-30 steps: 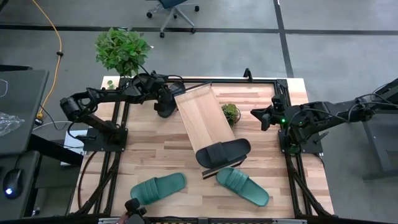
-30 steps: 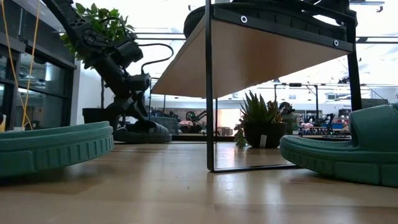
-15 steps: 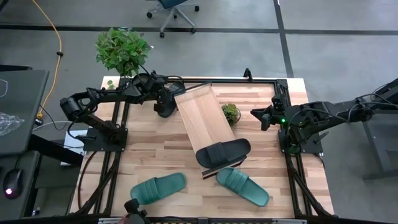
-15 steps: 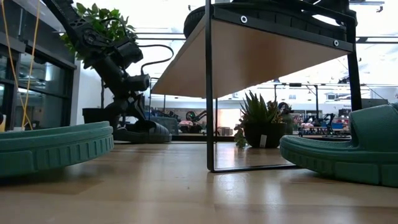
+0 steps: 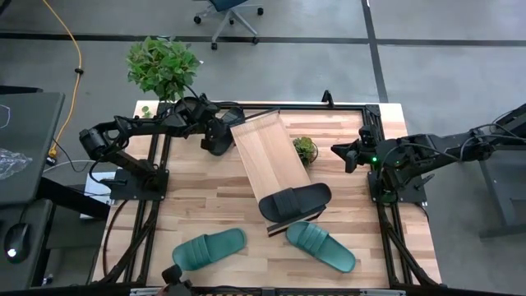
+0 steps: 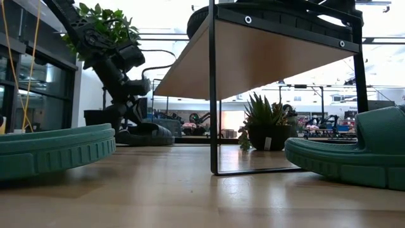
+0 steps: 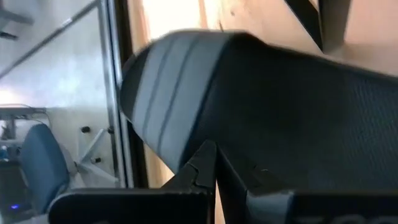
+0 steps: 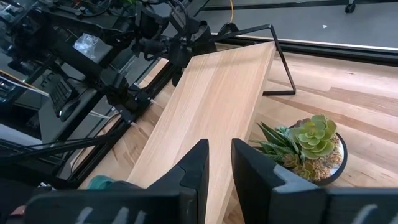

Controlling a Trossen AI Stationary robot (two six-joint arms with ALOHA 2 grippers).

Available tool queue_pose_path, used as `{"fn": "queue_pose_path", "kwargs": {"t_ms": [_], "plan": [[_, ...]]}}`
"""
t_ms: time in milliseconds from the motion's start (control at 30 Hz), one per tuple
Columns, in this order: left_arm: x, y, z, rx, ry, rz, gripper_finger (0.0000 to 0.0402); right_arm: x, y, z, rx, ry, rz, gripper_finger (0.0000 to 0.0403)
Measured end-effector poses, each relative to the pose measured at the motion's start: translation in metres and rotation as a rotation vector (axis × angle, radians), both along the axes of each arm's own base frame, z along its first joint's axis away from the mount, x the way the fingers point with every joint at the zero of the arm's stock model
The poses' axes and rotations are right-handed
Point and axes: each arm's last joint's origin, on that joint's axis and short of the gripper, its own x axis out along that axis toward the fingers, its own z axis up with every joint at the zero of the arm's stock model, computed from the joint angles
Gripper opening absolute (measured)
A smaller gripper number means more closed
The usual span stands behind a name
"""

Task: Pick and place slides into the shelf
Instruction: Put the black slipper on the shelf

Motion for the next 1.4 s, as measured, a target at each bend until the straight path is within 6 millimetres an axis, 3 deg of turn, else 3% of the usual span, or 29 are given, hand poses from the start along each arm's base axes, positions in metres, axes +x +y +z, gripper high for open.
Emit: {"fn": "queue_pose_path", "kwargs": {"t_ms": [500, 900, 1400], "plan": [[-0.001, 0.0, -0.001, -0.014, -0.003, 0.045, 0.0012, 0.0, 0.0, 0.0, -0.002, 0.001, 0.001, 0.006], [0.003, -0.008, 0.01, 0.043, 0.004, 0.019, 0.0045, 0.0, 0.0, 0.0, -0.014, 0.008, -0.003, 0.006], [0.008, -0.003, 0.013, 0.097, -0.05, -0.017, 0.008, -0.001, -0.001, -0.001, -0.016, 0.009, -0.011, 0.006]]}}
